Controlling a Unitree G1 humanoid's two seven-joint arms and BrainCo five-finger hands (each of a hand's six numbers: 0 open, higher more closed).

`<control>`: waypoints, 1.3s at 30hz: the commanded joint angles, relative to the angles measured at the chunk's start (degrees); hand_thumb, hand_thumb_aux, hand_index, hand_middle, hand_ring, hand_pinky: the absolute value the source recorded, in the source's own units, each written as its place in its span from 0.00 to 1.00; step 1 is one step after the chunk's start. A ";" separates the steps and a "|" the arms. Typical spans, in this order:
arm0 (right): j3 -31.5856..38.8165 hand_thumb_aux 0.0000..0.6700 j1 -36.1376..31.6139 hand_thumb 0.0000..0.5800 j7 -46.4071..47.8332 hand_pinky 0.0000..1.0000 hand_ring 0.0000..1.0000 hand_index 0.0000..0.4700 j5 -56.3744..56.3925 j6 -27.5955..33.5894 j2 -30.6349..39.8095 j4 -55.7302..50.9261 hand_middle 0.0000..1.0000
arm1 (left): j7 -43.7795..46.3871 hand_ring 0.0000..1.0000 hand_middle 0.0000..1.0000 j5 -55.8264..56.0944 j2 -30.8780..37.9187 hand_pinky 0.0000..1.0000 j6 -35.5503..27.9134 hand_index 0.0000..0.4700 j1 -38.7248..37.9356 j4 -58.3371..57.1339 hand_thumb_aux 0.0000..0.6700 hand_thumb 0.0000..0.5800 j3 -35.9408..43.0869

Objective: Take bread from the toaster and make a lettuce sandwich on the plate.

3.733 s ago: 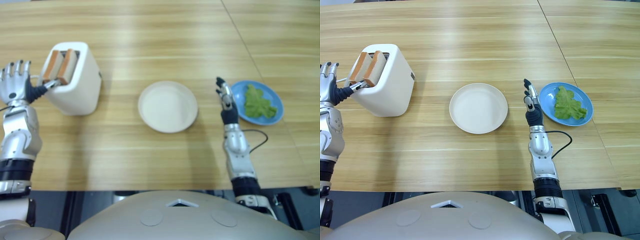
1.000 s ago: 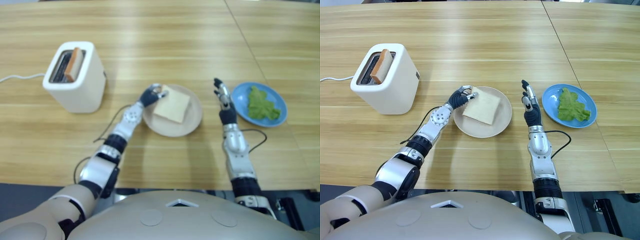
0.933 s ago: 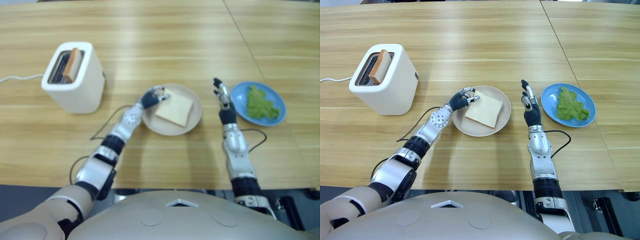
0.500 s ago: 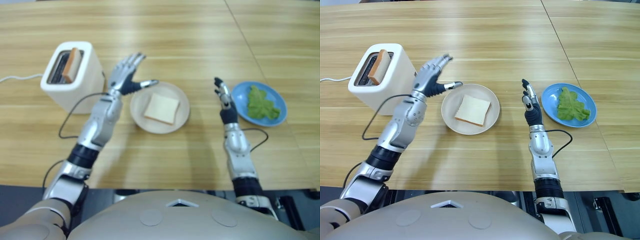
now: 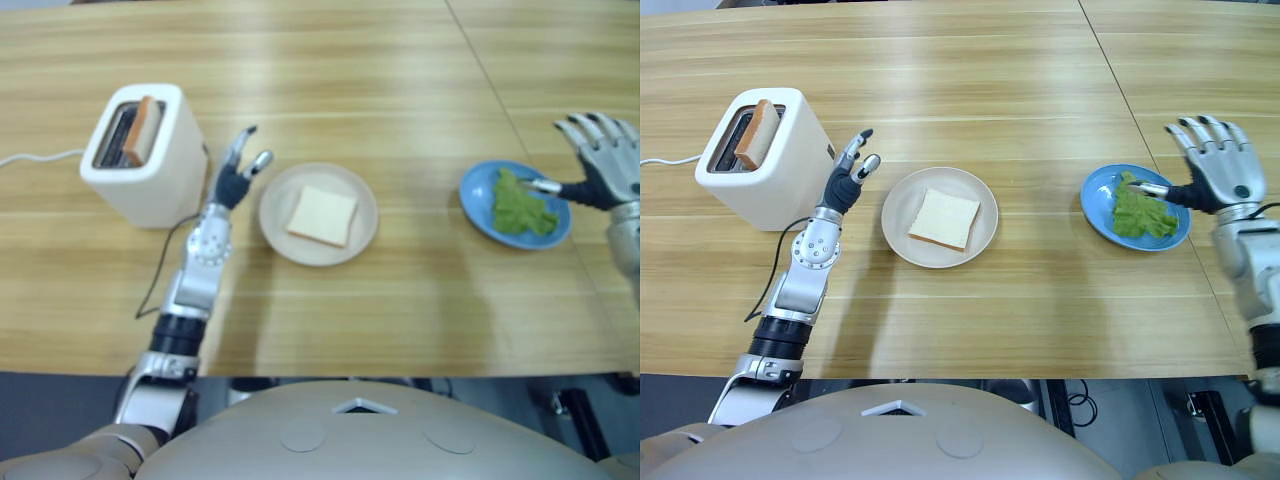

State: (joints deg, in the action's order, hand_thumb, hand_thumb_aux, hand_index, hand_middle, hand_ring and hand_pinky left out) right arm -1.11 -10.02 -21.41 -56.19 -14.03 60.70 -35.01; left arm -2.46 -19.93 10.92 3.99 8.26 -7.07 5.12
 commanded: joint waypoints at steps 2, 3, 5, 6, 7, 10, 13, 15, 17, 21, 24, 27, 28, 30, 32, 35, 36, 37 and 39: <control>11.00 0.00 -8.56 0.00 -3.24 0.00 0.00 0.00 -5.11 -0.52 -0.12 -18.14 0.00 | -0.95 0.00 0.00 0.19 0.69 0.00 1.66 0.00 0.20 -2.85 0.00 0.00 -0.36; 13.20 0.00 -10.47 0.00 -3.87 0.00 0.00 0.00 -5.83 -0.58 -0.53 -21.68 0.00 | -0.99 0.00 0.00 0.10 0.65 0.00 1.82 0.00 0.39 -3.14 0.00 0.00 -0.23; 16.79 0.00 -13.06 0.00 -4.10 0.00 0.00 0.00 -6.49 -0.55 -1.53 -26.43 0.00 | -0.91 0.00 0.00 0.54 0.39 0.00 2.64 0.00 0.59 -3.36 0.00 0.00 -0.09; 18.34 0.00 -14.15 0.00 -4.28 0.00 0.00 0.00 -6.73 -0.35 -2.09 -28.07 0.00 | -0.90 0.00 0.00 0.67 0.28 0.00 2.82 0.00 0.60 -3.29 0.00 0.00 -0.05; 19.60 0.00 -15.04 0.00 -4.53 0.00 0.00 0.00 -6.62 -0.20 -2.73 -29.43 0.00 | -0.90 0.00 0.00 0.72 0.22 0.00 2.90 0.00 0.59 -3.25 0.00 0.00 -0.03; 22.95 0.00 -17.16 0.00 -5.21 0.00 0.00 0.00 -6.33 0.37 -5.00 -32.71 0.00 | -0.74 0.00 0.00 0.81 0.00 0.00 2.98 0.00 0.65 -3.57 0.00 0.00 0.15; 25.92 0.00 -18.68 0.00 -5.95 0.00 0.00 0.00 -6.07 0.87 -7.05 -34.62 0.00 | -0.69 0.00 0.00 0.86 -0.10 0.00 3.14 0.00 0.82 -4.16 0.00 0.00 0.29; 27.38 0.00 -19.59 0.00 -6.21 0.00 0.00 0.00 -5.88 1.22 -7.92 -35.30 0.00 | -0.63 0.00 0.00 0.81 -0.09 0.00 3.17 0.00 0.90 -4.32 0.00 0.00 0.38; 28.75 0.00 -20.57 0.00 -6.28 0.00 0.00 0.00 -5.69 1.77 -8.56 -35.95 0.00 | -0.58 0.00 0.00 0.75 -0.07 0.00 3.22 0.00 0.94 -4.43 0.00 0.00 0.45; 31.45 0.00 -22.59 0.00 -5.77 0.00 0.00 0.00 -5.77 3.11 -9.80 -37.46 0.00 | -0.84 0.00 0.00 0.39 -0.11 0.00 3.02 0.00 0.90 -4.85 0.00 0.00 0.65; 32.54 0.00 -23.30 0.00 -5.23 0.00 0.00 0.00 -5.12 3.38 -9.96 -38.21 0.00 | -0.82 0.00 0.00 0.37 -0.14 0.00 3.10 0.00 1.17 -5.23 0.00 0.00 0.77; 32.95 0.68 -23.26 0.90 -4.65 0.00 0.00 0.66 -3.77 2.99 -9.62 -38.50 0.00 | -0.76 0.00 0.00 0.44 0.04 0.00 3.07 0.00 1.44 -5.50 0.00 0.00 0.96; 33.05 0.96 -23.28 1.00 -4.50 0.00 0.00 0.94 -3.29 2.83 -9.52 -38.48 0.00 | -0.76 0.00 0.00 0.45 0.12 0.00 3.04 0.00 1.46 -5.52 0.00 0.00 1.00; 33.29 1.00 -23.38 1.00 -4.12 0.03 0.03 0.98 -2.61 2.44 -9.39 -38.33 0.03 | -0.79 0.00 0.00 0.41 0.22 0.00 2.95 0.00 1.38 -5.44 0.00 0.00 0.99; 33.39 1.00 -23.39 1.00 -3.40 0.28 0.28 0.98 -1.96 1.96 -9.33 -38.21 0.28 | -0.86 0.00 0.00 0.35 0.22 0.00 2.90 0.00 1.27 -5.41 0.00 0.00 1.00; 33.68 1.00 -22.90 1.00 -1.81 0.42 0.42 0.98 -1.06 0.93 -9.24 -38.12 0.42 | -0.94 0.00 0.00 0.17 0.15 0.00 2.88 0.00 1.16 -5.47 0.00 0.00 1.19; 33.77 1.00 -22.63 1.00 -1.25 0.42 0.42 0.98 -0.80 0.54 -9.24 -38.13 0.42 | -0.97 0.00 0.00 0.12 0.15 0.00 2.90 0.00 1.12 -5.50 0.00 0.00 1.24; 33.85 1.00 -22.40 1.00 -0.78 0.42 0.42 0.98 -0.55 0.22 -9.24 -38.12 0.42 | -0.98 0.00 0.00 0.08 0.16 0.00 2.90 0.00 1.10 -5.53 0.00 0.00 1.27; 33.86 1.00 -22.04 1.00 -0.40 0.43 0.43 0.98 -0.03 -0.22 -9.08 -37.91 0.43 | -0.97 0.00 0.00 -0.03 0.27 0.00 2.93 0.00 1.09 -5.61 0.00 0.00 1.28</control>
State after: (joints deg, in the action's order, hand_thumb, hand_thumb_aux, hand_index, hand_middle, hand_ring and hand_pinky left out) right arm 31.97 -32.89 -22.92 -57.33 -13.16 51.39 -73.21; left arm -3.39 -19.76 10.83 7.44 9.70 -11.60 6.10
